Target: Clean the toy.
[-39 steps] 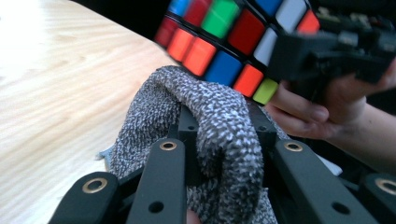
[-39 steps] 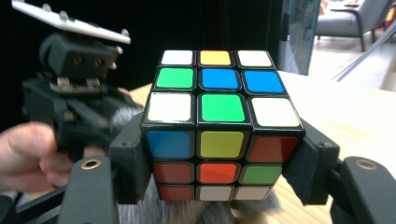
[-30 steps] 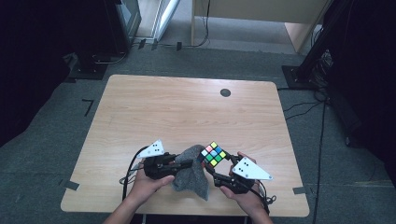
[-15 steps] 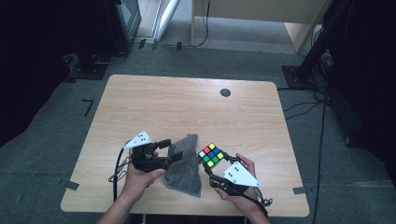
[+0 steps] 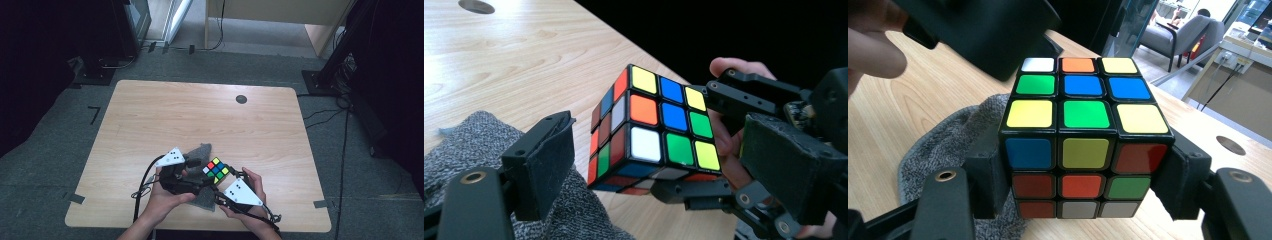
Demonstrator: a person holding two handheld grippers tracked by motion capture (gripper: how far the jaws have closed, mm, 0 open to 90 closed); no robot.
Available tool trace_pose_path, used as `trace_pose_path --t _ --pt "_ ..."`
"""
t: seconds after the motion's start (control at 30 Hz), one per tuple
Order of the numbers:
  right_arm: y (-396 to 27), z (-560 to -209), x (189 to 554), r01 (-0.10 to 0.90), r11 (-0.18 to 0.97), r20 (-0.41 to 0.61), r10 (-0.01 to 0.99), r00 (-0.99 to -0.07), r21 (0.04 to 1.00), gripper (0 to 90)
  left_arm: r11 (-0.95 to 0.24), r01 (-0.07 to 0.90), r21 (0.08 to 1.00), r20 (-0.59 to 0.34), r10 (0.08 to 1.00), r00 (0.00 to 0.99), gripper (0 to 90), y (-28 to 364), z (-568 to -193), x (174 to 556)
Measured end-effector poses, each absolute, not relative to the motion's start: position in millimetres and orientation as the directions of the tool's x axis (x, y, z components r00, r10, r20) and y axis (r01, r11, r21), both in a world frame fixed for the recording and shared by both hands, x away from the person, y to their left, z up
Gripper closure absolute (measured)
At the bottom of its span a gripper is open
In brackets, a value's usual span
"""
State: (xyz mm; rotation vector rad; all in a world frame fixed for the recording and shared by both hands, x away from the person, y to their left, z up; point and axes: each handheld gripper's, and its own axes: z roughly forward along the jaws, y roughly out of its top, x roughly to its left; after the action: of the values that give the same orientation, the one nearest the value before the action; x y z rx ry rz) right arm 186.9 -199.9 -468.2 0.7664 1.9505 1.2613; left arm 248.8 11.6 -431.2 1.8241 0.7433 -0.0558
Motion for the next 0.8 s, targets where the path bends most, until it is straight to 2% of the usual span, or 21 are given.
trace_pose_path --t 0.03,0.1,0.3,0.8 --pt "-198.9 -468.5 187.3 0.108 0.358 -0.228 0.769 -0.598 0.927 34.2 -0.227 0.482 0.846 -0.328 0.490 0.807 13.8 6.7 -431.1 245.4" --pt "-196.5 -469.0 186.9 0.109 0.363 -0.231 0.767 -0.598 0.925 34.2 -0.265 0.455 0.850 -0.280 0.504 0.817 13.6 1.3 -431.2 242.4" --pt "-189.7 -470.9 184.4 0.097 0.391 -0.257 0.752 -0.606 0.915 34.1 -0.327 0.429 0.842 -0.203 0.546 0.813 14.7 -8.1 -433.9 241.0" --pt "-185.0 -472.6 185.1 0.095 0.414 -0.283 0.755 -0.591 0.905 34.0 -0.351 0.450 0.821 -0.212 0.545 0.811 29.9 -12.2 -436.8 242.6"
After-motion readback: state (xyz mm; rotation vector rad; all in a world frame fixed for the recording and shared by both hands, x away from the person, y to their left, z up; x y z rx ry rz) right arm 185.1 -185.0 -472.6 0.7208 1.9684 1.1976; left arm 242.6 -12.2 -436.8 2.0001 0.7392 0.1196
